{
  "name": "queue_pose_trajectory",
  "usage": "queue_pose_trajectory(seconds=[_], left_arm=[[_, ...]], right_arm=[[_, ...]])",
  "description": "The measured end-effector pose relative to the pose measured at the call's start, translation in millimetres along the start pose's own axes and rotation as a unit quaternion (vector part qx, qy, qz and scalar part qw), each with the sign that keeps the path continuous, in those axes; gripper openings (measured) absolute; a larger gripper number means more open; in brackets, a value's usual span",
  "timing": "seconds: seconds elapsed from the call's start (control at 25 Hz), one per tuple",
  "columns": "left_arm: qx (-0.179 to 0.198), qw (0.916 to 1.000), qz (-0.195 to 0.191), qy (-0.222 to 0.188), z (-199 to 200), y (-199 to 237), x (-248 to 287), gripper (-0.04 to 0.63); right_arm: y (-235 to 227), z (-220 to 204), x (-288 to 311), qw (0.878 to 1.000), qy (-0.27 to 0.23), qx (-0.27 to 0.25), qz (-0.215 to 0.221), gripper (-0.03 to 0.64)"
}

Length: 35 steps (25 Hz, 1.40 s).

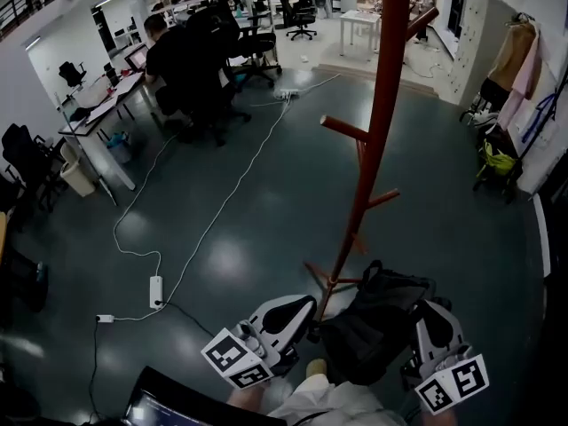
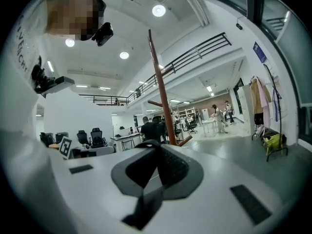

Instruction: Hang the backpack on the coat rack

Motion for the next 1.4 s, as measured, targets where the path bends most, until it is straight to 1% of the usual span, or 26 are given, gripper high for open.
queue_pose_trajectory(seconds=[0.2, 0.44, 0.6, 0.72, 0.84, 1.04, 1.24, 1.4], left_arm=[[0.004, 0.9999, 0.015, -0.006, -8, 22, 12, 0.009], [-0.006, 0.9985, 0.053, -0.009, -31, 61, 12, 0.009], [-0.006, 0.9970, 0.077, -0.005, -44, 85, 14, 0.009], [0.001, 0.9963, 0.086, -0.003, -54, 102, 19, 0.009], [-0.002, 0.9954, 0.095, -0.004, -58, 113, 29, 0.009], [-0.004, 0.9951, 0.099, 0.006, -74, 129, 53, 0.009], [-0.007, 0.9947, 0.102, -0.007, -85, 150, 62, 0.009], [-0.018, 0.9917, 0.125, -0.020, -92, 155, 74, 0.009]], right_arm=[[-12, -9, 43, 1.000, 0.021, -0.002, -0.003, 0.031], [-33, -34, 86, 0.999, 0.043, 0.007, 0.006, 0.031], [-48, -54, 107, 0.998, 0.060, 0.008, -0.005, 0.031], [-52, -73, 123, 0.997, 0.071, -0.004, 0.000, 0.031], [-52, -90, 139, 0.996, 0.088, -0.009, 0.005, 0.031], [-65, -109, 164, 0.994, 0.111, -0.003, 0.004, 0.031], [-66, -130, 185, 0.990, 0.140, 0.000, 0.009, 0.031], [-75, -135, 197, 0.984, 0.175, 0.005, 0.017, 0.031]])
Point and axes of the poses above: the fingertips, and each gripper's own axes: x forward along the fingers, y to its left, z out of its top, the point moved 4 cm from there along -x, backward along the fingers, and after that the axes turned 14 degrees about -y, right-handed, at the moved point
